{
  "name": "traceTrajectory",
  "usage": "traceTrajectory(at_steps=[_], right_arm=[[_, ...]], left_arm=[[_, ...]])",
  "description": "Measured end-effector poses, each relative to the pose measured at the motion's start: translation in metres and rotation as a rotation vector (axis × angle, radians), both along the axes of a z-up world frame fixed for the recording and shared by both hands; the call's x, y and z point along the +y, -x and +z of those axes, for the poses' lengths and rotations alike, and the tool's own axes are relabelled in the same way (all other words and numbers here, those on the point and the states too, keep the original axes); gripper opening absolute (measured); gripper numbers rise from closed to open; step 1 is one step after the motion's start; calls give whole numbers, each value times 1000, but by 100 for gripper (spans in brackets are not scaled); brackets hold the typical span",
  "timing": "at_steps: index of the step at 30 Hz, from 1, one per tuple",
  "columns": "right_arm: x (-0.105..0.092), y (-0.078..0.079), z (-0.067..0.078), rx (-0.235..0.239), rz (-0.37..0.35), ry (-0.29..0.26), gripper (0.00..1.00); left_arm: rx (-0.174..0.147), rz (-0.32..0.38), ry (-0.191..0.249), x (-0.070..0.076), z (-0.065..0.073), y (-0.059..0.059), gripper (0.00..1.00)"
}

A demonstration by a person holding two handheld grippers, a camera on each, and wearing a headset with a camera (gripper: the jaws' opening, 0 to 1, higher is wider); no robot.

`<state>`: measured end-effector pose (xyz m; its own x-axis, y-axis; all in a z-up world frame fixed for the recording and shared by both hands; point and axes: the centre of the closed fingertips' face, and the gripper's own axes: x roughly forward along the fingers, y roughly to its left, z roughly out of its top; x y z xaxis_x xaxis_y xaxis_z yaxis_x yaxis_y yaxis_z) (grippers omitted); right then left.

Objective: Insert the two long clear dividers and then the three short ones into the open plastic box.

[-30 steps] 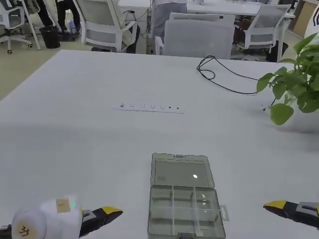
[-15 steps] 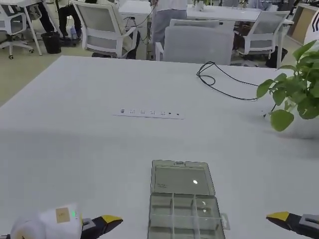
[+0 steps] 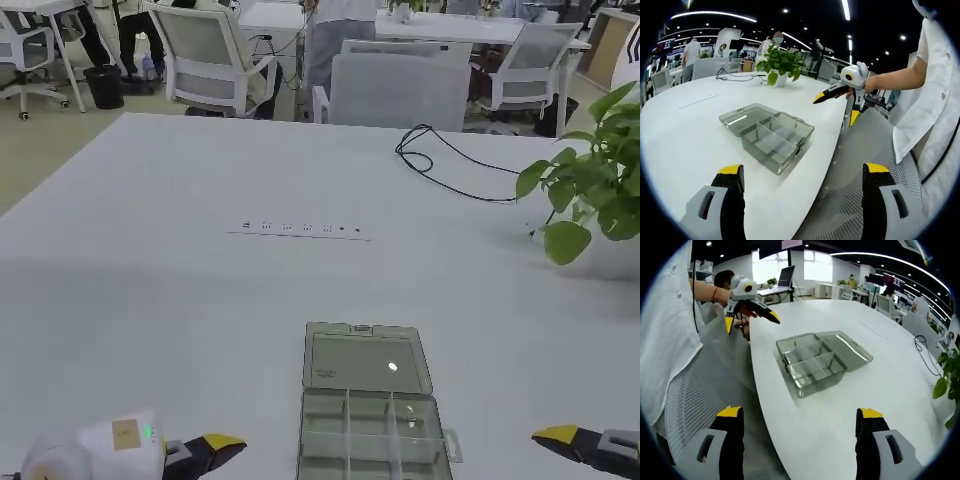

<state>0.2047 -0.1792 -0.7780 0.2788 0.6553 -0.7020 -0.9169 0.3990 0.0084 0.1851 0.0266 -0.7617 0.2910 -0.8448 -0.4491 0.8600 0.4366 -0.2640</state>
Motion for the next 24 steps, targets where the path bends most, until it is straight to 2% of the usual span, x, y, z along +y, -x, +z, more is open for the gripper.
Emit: traceTrajectory(at_steps=[24], right_arm=[[1,-3,3,-9,12,4,94]], left_arm=[[-6,2,-1,0,1,-1,100]])
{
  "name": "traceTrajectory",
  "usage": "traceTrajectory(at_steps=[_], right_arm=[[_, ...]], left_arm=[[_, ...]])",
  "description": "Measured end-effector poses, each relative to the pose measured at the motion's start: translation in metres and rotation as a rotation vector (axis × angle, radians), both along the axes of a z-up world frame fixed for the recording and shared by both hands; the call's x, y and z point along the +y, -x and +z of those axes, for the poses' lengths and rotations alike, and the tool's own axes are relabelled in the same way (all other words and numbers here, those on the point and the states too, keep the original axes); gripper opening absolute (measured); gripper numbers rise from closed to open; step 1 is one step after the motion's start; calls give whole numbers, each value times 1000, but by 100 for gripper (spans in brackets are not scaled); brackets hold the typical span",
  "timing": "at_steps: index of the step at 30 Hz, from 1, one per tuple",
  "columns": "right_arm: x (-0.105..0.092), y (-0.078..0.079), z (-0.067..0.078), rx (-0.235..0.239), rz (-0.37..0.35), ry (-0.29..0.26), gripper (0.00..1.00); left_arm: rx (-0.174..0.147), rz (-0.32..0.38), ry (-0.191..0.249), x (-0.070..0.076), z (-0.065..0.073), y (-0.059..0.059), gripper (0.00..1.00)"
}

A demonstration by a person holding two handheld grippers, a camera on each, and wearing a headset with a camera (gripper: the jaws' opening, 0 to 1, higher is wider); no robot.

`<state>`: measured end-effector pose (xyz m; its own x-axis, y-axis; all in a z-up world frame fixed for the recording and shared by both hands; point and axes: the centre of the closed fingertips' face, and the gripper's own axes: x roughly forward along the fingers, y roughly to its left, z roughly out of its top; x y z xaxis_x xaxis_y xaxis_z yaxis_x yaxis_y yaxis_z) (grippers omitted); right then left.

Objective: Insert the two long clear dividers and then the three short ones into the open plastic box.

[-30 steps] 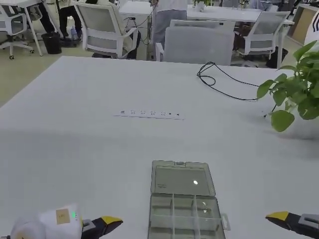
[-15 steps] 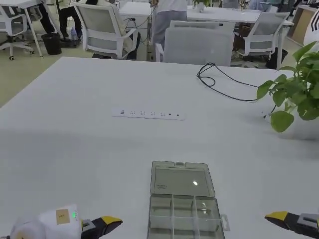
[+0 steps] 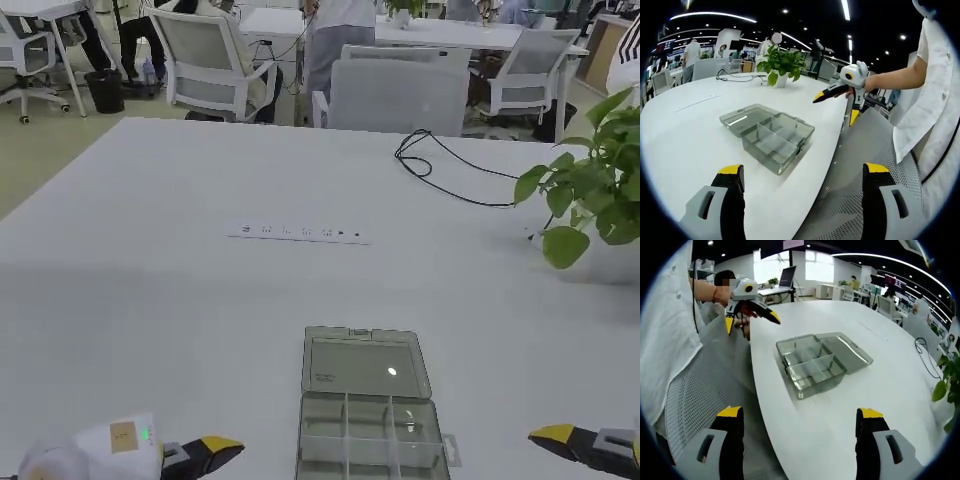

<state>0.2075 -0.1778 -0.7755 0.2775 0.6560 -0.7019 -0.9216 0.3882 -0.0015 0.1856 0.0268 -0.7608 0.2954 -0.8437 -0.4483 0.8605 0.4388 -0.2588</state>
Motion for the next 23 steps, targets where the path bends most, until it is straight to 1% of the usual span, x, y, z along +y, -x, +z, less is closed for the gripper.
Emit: traceTrajectory(at_steps=[11,23], right_arm=[[1,1,0,0,5,5,94],[3,0,-1,0,5,4,94]], left_arm=[[2,-1,0,0,-1,2,100],[0,2,2,0,0,2,100]])
